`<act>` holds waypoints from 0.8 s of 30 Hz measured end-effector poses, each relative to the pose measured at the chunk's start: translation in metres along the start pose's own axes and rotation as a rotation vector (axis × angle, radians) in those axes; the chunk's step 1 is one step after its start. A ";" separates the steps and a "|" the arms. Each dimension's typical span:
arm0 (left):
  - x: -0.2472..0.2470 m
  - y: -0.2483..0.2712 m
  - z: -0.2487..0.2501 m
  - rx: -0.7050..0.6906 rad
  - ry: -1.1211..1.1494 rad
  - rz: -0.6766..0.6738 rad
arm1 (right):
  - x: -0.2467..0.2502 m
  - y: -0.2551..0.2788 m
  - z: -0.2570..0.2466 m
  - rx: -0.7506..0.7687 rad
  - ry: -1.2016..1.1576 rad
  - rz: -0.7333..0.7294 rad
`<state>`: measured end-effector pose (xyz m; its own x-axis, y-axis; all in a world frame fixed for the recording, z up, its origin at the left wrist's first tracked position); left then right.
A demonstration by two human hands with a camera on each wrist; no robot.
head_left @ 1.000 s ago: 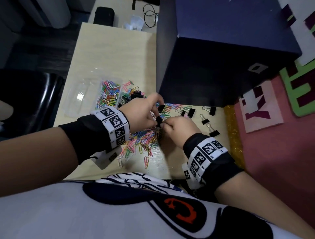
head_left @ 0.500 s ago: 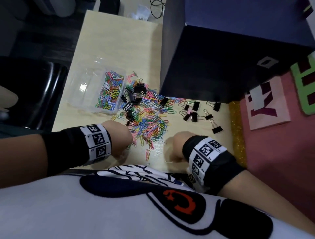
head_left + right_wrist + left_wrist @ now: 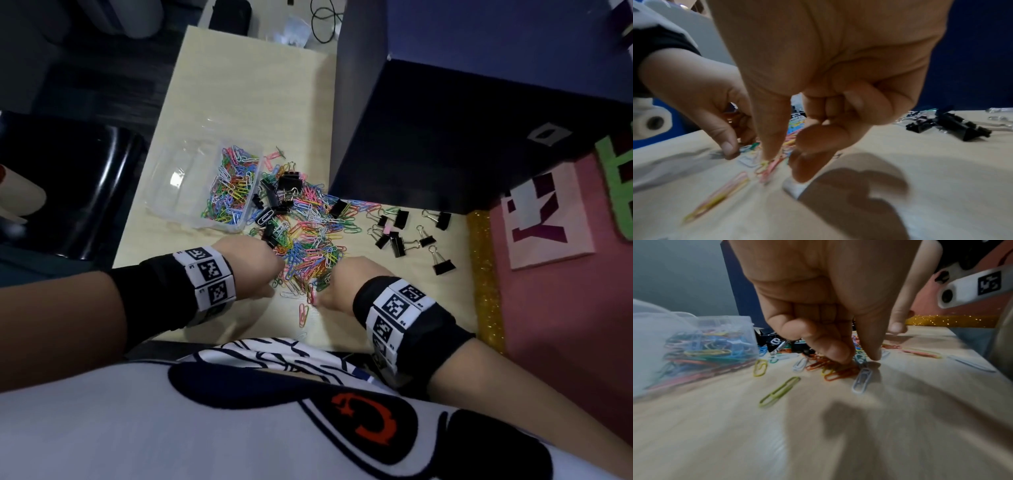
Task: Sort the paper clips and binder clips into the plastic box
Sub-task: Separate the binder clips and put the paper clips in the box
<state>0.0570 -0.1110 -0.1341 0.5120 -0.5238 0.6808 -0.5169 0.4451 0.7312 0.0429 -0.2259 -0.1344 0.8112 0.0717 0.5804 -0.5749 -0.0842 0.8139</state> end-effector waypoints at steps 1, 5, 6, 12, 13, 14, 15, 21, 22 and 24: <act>-0.002 0.001 -0.002 0.000 0.004 0.005 | -0.005 0.002 -0.008 0.029 0.021 -0.026; -0.004 0.000 0.003 -0.030 0.029 0.020 | -0.020 -0.001 -0.038 0.164 0.047 -0.032; -0.002 -0.001 0.006 -0.044 0.030 0.035 | -0.019 -0.003 -0.040 0.167 0.039 -0.024; 0.017 -0.004 0.010 -0.049 0.097 0.136 | 0.025 -0.011 -0.007 0.060 -0.010 0.186; 0.019 -0.003 0.009 -0.044 0.121 0.154 | 0.032 -0.010 0.000 0.057 -0.044 0.241; 0.021 -0.003 0.008 -0.039 0.143 0.165 | 0.037 -0.008 0.005 0.054 -0.099 0.297; 0.021 -0.004 0.008 -0.033 0.160 0.175 | 0.039 -0.007 0.009 0.050 -0.157 0.342; 0.028 -0.011 0.009 0.017 0.210 0.195 | 0.023 -0.012 -0.007 0.136 -0.163 0.337; 0.030 -0.012 0.010 0.022 0.214 0.195 | 0.022 -0.012 -0.008 0.141 -0.167 0.344; 0.035 -0.013 0.009 0.034 0.224 0.196 | 0.024 -0.012 -0.008 0.142 -0.188 0.376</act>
<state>0.0756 -0.1418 -0.1205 0.5366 -0.2555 0.8042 -0.6416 0.4955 0.5855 0.0681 -0.2153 -0.1300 0.5611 -0.1713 0.8099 -0.8242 -0.2068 0.5272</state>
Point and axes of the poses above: each hand's wrist, its own y-axis away from the middle knuckle, its own x-axis out of the back of the hand, z = x × y, the point moved 10 cm from there along -y, towards the middle knuckle, and after that the axes turned 5 degrees about -z, right-handed, at the moved point
